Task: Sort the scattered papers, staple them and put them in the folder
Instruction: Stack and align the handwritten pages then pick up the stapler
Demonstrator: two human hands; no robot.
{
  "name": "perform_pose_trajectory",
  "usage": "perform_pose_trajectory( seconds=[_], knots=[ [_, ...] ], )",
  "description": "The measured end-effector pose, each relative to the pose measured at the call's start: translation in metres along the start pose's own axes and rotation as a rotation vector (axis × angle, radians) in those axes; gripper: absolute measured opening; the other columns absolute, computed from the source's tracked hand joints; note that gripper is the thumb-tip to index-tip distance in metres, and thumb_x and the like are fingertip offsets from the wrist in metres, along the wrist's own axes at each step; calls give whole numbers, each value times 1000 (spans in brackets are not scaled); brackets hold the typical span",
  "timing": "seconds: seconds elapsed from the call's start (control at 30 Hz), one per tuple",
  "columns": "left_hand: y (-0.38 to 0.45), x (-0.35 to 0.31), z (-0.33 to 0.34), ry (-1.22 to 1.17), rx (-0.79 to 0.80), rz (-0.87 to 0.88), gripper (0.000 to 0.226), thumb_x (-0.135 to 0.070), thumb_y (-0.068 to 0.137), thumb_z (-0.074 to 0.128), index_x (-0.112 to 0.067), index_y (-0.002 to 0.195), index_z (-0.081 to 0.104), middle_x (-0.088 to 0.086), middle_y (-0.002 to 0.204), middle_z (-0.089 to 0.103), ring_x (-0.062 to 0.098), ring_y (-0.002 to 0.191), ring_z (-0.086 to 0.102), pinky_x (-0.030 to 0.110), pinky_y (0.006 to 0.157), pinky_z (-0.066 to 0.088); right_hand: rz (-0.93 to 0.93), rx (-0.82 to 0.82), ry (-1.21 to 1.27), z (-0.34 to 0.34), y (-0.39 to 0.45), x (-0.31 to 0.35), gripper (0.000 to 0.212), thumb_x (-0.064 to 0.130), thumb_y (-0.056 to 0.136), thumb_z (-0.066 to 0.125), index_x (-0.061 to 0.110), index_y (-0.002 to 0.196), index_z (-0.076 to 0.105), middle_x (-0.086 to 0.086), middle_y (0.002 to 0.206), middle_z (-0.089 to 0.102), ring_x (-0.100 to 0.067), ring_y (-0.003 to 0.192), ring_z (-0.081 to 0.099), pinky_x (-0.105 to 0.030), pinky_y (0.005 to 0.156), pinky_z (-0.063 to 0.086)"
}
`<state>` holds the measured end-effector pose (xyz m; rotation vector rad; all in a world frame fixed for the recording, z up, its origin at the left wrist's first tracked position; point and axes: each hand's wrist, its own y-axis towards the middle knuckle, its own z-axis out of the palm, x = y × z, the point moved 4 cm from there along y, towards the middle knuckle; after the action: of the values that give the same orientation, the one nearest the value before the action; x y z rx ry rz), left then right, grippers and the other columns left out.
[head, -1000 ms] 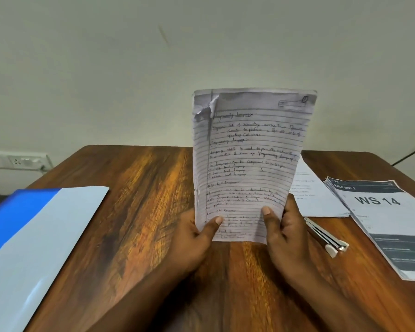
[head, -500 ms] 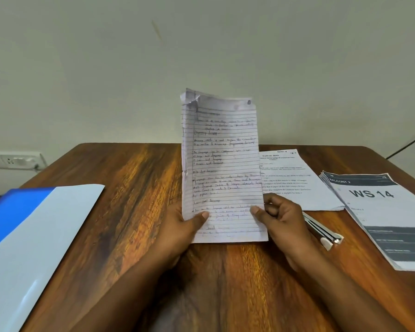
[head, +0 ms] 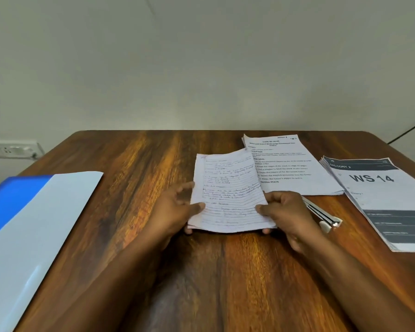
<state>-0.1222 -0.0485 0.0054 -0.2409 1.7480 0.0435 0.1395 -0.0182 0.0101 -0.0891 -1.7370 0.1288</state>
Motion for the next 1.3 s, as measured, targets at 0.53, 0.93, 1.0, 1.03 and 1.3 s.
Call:
perform_pose_trajectory(
  seconds=[0.53, 0.93, 1.0, 1.03, 1.3],
  knots=[
    [-12, 0, 24, -24, -6, 67, 14, 0, 87, 79, -8, 99, 79, 26, 80, 75, 29, 48, 64, 29, 46, 52, -824, 186, -606, 56, -53, 20, 41, 57, 71, 89, 34, 103, 76, 22, 98, 69, -3, 95, 64, -17, 74, 47],
    [-14, 1, 28, -65, 25, 78, 5, -1, 90, 78, -1, 95, 78, 24, 80, 76, 21, 51, 67, 26, 44, 54, -592, 177, -404, 46, -34, 15, 8, 29, 85, 84, 35, 86, 79, 19, 83, 75, -7, 81, 70, -17, 61, 50],
    [-15, 1, 28, -76, 31, 74, 5, 0, 91, 77, 0, 95, 78, 23, 79, 76, 20, 52, 68, 26, 45, 54, -590, 174, -401, 46, -36, 15, 8, 27, 85, 84, 33, 88, 80, 19, 83, 75, -6, 82, 70, -17, 61, 50],
    [-16, 0, 28, -84, 34, 69, 5, 0, 91, 77, 1, 95, 77, 23, 78, 76, 20, 52, 68, 26, 45, 54, -601, 168, -397, 46, -37, 16, 11, 25, 84, 85, 33, 89, 78, 20, 84, 75, -7, 82, 71, -16, 60, 50],
    [-18, -1, 29, -160, 47, 20, 11, 0, 95, 72, 11, 99, 74, 27, 79, 76, 23, 54, 71, 28, 46, 57, -707, 280, -487, 48, -43, 22, 45, 36, 70, 95, 32, 103, 64, 20, 94, 73, -12, 87, 71, -14, 62, 48]
  ],
)
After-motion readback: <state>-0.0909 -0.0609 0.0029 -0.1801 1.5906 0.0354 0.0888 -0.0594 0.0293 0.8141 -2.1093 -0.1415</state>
